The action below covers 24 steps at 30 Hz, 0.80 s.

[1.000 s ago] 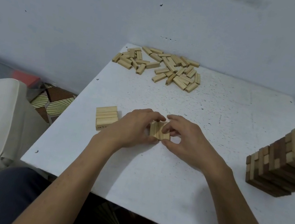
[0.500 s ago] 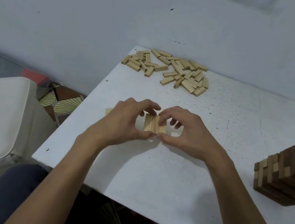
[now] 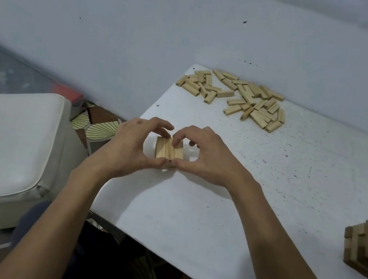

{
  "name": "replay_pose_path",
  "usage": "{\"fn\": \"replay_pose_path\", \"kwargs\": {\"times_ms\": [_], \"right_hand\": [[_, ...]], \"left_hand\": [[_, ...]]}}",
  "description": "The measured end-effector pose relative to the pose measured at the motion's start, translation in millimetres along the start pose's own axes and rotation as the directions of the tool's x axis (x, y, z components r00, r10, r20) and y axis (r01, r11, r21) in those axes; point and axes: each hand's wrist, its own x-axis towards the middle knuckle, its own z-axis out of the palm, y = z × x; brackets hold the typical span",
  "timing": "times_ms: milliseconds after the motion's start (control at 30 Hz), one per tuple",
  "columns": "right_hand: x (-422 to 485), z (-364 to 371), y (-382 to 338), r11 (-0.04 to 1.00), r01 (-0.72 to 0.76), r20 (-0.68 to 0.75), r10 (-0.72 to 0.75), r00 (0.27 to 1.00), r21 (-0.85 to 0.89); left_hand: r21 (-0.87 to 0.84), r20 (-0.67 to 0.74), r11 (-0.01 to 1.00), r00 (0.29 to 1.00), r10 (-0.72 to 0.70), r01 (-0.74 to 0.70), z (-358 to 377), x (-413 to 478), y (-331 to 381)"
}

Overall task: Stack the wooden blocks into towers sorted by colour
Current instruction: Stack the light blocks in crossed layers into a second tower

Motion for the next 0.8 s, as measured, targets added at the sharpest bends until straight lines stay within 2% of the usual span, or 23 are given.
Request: {"fn": "replay_pose_path", "kwargs": {"times_ms": [233,500,800], "right_hand": [[6.8,5.7,1.3,1.000,-0.015,0.020,0.015,1.000,-0.002],[8.8,8.0,2.3,1.000,-0.028,0.046,0.027,0.999,0.013],[5.8,7.5,5.9,0.989,-0.078,0.037,0.074,0.997,0.124]], "left_hand": [[-0.043,0.019,0.999,1.000,-0.025,0.026,5.0,0.3,-13.3],[-0.131,0.041,0.991,0.999,0.007,-0.002,9.1,3.2,-18.5],[-0.135,0.052,0.991,0.998,0.027,-0.020,10.7,4.5,-20.1]]}}
